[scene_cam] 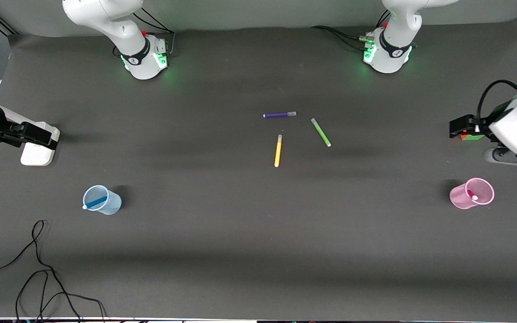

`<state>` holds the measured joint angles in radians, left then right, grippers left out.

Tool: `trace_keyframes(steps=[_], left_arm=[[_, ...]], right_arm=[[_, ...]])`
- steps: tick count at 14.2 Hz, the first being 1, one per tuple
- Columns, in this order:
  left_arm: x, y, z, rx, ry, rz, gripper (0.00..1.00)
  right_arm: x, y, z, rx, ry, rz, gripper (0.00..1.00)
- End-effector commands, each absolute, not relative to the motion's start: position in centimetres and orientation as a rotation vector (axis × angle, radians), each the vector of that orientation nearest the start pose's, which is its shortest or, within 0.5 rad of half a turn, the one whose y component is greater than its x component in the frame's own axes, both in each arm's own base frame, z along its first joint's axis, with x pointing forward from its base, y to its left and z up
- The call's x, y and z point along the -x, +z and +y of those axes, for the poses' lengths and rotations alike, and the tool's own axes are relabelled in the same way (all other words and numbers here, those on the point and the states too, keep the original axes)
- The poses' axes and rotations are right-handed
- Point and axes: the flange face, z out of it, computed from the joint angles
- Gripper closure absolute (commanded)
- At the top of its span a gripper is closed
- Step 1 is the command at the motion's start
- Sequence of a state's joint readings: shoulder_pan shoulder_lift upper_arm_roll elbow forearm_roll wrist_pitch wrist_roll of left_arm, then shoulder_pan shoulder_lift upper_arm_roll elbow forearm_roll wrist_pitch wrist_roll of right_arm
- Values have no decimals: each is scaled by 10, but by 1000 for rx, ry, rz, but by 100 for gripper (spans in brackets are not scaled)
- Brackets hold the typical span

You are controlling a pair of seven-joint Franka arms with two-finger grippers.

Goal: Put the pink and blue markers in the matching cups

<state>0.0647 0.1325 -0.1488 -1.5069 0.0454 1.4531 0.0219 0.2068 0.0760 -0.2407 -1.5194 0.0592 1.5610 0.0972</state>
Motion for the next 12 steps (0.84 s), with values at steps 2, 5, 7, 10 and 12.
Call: trace_keyframes(steps=[2, 5, 7, 10, 12], left_arm=[[-575, 567, -43, 3058, 352, 104, 0], [-570, 561, -40, 3057, 327, 110, 0], [-560, 555, -40, 3057, 292, 112, 0], [-533, 547, -44, 3061, 153, 120, 0], [-521, 546, -48, 3059, 86, 122, 0]], right_arm=[[-575, 600, 4, 3163, 87, 143, 0], [-576, 606, 5, 3148, 59, 152, 0], [-575, 611, 5, 3142, 40, 152, 0], [-575, 611, 10, 3143, 37, 137, 0], [-576, 608, 11, 3122, 46, 144, 0]])
